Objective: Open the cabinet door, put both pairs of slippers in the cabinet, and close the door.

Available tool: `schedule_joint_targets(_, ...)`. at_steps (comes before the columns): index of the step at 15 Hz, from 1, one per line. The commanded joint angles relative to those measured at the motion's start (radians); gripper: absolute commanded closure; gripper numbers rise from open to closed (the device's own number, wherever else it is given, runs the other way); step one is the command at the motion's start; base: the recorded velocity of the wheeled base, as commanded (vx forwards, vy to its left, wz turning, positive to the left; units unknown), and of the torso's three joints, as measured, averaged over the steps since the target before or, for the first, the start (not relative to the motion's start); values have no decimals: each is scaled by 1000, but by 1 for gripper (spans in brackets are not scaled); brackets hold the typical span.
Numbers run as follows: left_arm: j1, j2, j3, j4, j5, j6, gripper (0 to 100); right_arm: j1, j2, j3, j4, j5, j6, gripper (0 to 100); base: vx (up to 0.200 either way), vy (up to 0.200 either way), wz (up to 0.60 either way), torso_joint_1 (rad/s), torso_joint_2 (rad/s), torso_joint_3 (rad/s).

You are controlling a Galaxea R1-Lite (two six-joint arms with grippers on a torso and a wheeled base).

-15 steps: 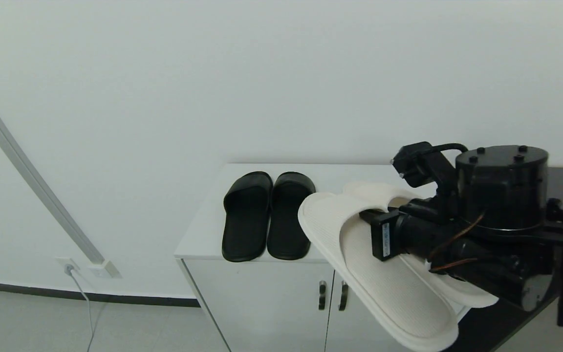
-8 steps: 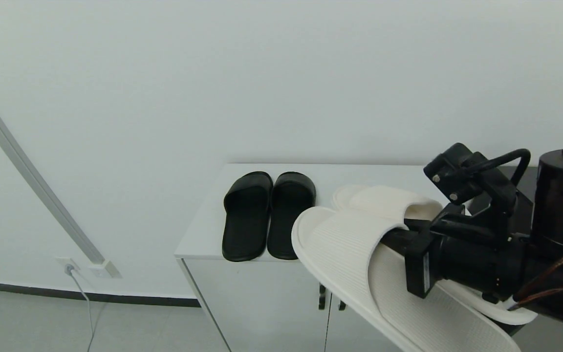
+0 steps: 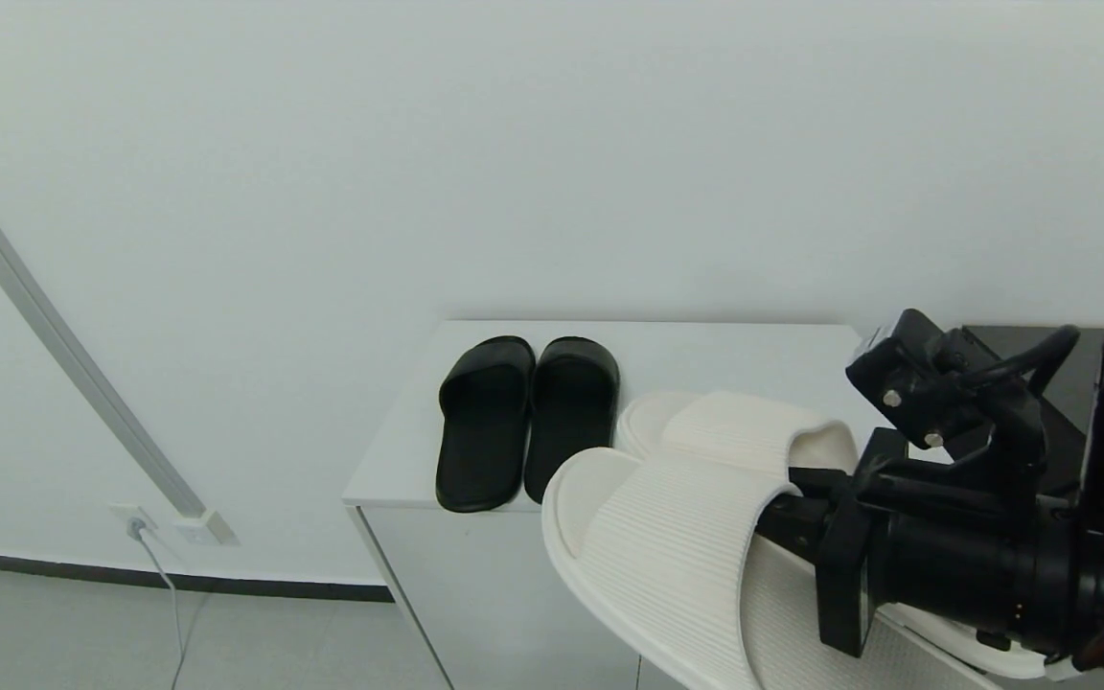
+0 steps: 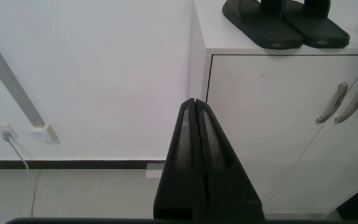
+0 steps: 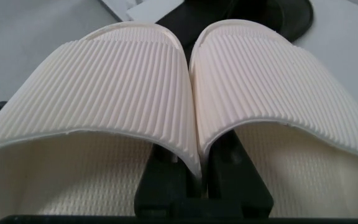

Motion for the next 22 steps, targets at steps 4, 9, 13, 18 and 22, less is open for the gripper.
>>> schedule_joint_targets(4, 0, 0, 0, -1, 1, -1, 100, 3, -1, 11, -1, 5, -2, 100, -200, 0, 0, 11, 1, -1)
schedule_joint_targets(9, 0, 0, 0, -1, 1, -1, 100, 3, -3, 28, -1, 8, -2, 100, -200, 0, 0, -1, 1, 2)
schedule_joint_targets(13, 0, 0, 0, -1, 1, -1, 100, 3, -1, 36, -1, 10, -3, 100, 0, 0, 0, 0, 0, 0)
schedule_joint_targets(18, 0, 0, 0, -1, 1, 1, 100, 1, -1, 48, -1, 11, -2, 100, 0, 0, 0, 0, 0, 0)
schedule_joint_targets(22, 0, 2, 0, 1, -3, 1, 100, 1, 4, 66, -13, 11, -2, 100, 0, 0, 0, -157, 372, 213)
